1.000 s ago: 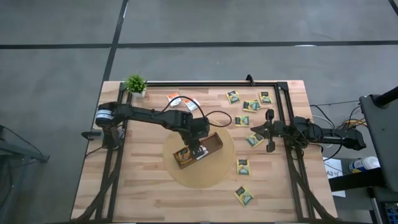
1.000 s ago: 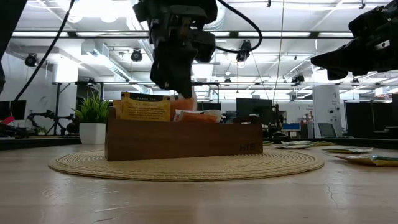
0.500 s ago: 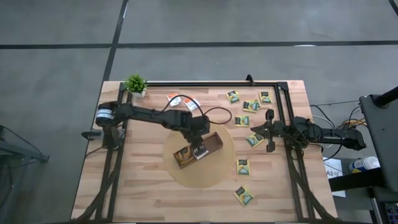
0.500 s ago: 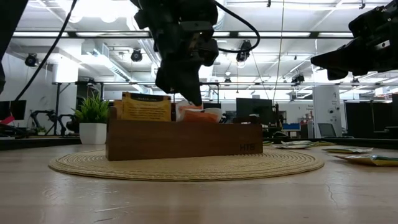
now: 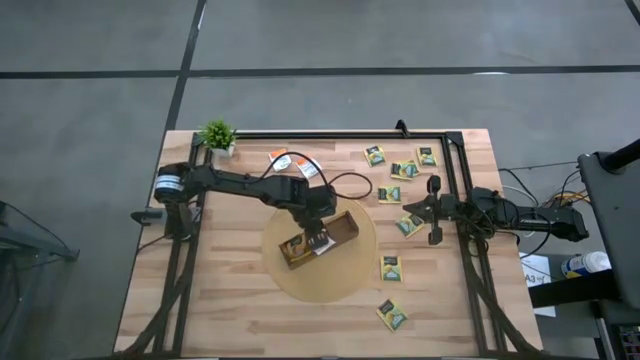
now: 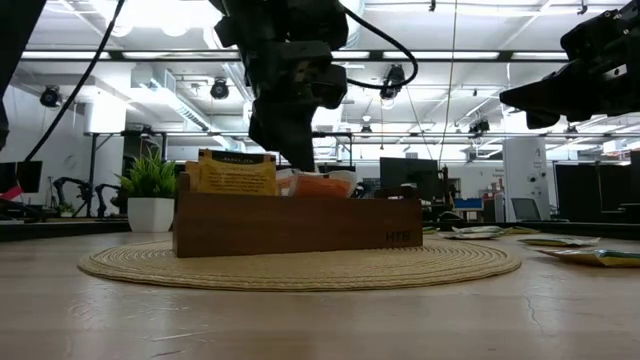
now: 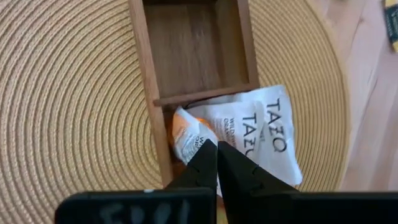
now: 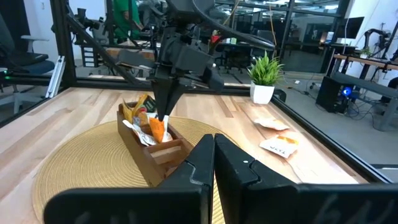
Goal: Pick & Place Tea
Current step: Put the middle orange tea sachet into the mid section of the wooden organizer, then adjust the wooden organizer on the table
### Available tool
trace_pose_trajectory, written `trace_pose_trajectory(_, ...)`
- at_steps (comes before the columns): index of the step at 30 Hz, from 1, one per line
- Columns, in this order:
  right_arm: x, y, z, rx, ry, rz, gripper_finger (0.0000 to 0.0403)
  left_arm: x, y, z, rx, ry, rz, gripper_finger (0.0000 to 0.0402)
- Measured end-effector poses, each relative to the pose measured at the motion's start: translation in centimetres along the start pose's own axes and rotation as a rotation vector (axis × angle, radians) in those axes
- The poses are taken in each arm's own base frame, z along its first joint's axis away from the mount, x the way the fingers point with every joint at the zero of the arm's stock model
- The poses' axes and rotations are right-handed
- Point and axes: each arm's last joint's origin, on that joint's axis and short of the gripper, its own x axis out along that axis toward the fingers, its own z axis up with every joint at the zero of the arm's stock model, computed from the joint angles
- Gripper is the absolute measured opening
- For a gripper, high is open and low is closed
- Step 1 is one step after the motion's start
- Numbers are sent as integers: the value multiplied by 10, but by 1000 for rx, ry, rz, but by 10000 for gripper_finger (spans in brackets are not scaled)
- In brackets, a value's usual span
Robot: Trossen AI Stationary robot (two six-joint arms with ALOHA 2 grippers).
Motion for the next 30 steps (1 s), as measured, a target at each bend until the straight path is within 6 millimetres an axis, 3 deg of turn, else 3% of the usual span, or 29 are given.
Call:
trace_pose_trajectory(6, 0, 0, 0, 0, 0, 0, 9, 0, 1, -3, 47, 33, 12, 33)
trace_pose_trajectory(19, 0, 0, 0, 0, 0, 0, 9, 0, -1, -4, 96, 37, 43, 166)
trace_pose_trajectory(30, 0, 0, 0, 0, 0, 0, 9, -36, -18, 12, 39, 49, 61, 173)
